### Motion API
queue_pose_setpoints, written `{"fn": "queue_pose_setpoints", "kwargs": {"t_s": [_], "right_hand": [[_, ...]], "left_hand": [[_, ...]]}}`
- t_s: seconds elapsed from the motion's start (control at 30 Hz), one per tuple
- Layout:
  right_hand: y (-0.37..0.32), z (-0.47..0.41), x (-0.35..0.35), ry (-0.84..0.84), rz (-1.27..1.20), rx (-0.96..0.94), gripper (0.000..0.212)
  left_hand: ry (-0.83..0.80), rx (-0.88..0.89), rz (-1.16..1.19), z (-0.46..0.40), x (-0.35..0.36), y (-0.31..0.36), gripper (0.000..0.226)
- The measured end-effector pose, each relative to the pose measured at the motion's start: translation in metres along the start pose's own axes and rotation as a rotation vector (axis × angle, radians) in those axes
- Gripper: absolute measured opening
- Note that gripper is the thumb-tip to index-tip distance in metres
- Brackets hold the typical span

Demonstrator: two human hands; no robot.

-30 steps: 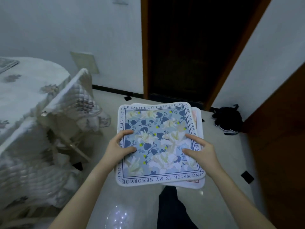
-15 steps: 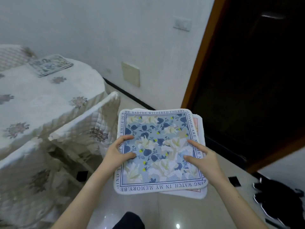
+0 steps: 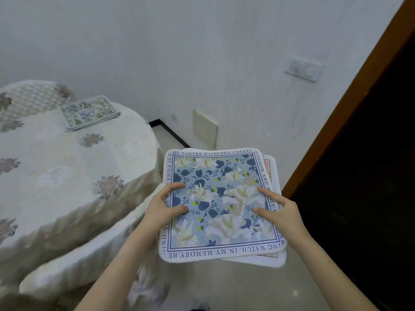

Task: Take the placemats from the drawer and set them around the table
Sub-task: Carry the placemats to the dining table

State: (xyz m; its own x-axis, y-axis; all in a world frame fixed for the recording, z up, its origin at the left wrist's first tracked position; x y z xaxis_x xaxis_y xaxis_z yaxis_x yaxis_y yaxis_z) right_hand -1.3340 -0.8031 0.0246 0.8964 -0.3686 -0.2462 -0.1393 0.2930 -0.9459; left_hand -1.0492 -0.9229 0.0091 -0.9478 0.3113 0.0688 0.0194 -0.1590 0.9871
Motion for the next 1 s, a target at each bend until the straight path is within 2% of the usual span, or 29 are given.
{"fn": "queue_pose_setpoints", "kwargs": {"t_s": [0.17,0.37,0.67,1.0], "right_hand": [[-0.034,-0.107,0.002,-0.027,-0.003,-0.004,0.054],[-0.052,-0.249,0.008,-0.131,0.036,-0.005,0.058],[-0.097,-0.477,0.031,-0.389,0.125,-0.073,0.059],[-0.149,-0.652,0.13,-0.69,0.186,-0.097,0.059]], "left_hand": [[0.028,0.008,-0.012,-0.099,0.004,0.026,0.052],[0.139,-0.018,0.028,-0.207,0.01,0.023,0.05],[0.39,0.001,0.05,-0.356,0.027,0.037,0.055],[0.694,-0.022,-0.013,-0.463,-0.021,0.047,0.059]]}}
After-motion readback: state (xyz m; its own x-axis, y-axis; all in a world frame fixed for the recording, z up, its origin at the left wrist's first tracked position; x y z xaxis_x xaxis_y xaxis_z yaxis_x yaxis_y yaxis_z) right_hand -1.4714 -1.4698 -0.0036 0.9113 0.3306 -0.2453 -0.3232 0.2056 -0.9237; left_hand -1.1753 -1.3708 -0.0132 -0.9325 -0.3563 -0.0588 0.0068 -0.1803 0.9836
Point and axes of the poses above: each hand's wrist, its own z-axis away from the middle knuckle, its own x-axis out of the palm, y = z × x, the point moved 4 cm from there along -z, towards the middle knuckle, and after that the axes turned 10 degrees about z, right-handed, at the moved point
